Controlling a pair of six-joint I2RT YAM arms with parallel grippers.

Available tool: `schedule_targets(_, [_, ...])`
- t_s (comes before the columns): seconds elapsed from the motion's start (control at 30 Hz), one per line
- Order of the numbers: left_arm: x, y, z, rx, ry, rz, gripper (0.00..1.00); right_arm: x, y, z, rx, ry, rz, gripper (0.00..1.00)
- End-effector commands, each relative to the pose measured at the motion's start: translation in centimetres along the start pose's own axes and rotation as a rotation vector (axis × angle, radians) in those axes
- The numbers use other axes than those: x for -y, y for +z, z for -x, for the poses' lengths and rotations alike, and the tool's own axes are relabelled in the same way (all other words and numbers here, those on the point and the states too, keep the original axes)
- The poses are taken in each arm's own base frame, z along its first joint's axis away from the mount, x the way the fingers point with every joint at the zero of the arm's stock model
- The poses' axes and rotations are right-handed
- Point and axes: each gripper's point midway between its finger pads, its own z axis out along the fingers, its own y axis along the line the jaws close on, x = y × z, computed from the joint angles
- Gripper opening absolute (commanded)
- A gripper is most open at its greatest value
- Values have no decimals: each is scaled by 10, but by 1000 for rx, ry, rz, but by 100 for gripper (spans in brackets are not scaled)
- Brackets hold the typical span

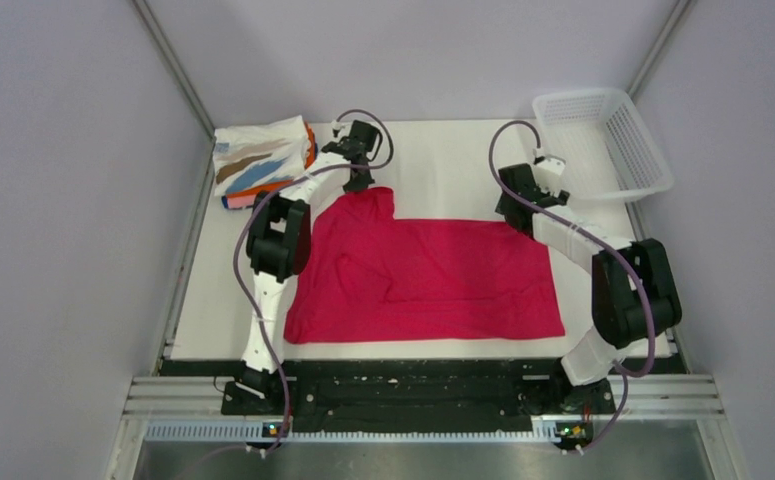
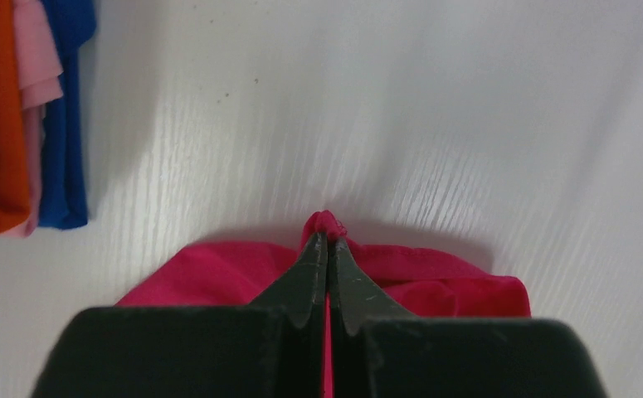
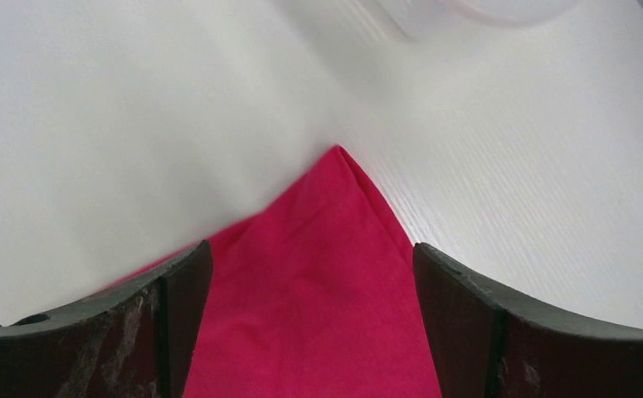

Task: Fold and stack the t-shirts
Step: Grab the side of the flattened tshirt furthest away from the robot with both arms

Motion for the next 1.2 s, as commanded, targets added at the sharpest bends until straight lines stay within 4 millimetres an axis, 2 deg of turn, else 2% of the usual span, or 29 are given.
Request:
schedule_targets(0.0, [16,-49,34,102,-65,-108,0,-7,23,7,-34,-24,-42,78])
schedule_targets(0.2, [10,-66,22,58,-61,-118,0,-9,38,6,-51,-28,-107,76])
schedule_targets(0.4, [7,-76,13,48,-67,-126,0,-13,57,-2,-75,-31,-134,75])
schedule_targets(0.6, [4,-86,8,48,-72,-130,0,-14,67,-16,-116,-36,-154,71])
schedule_targets(0.87, [-6,-97,1,53,-81,-124,0,4,52,-37,-189,-47,-176,65])
schedule_targets(1.17, [-12,-103,-7,49,-83,-123,0,23,36,-35,-223,-119,-233,64])
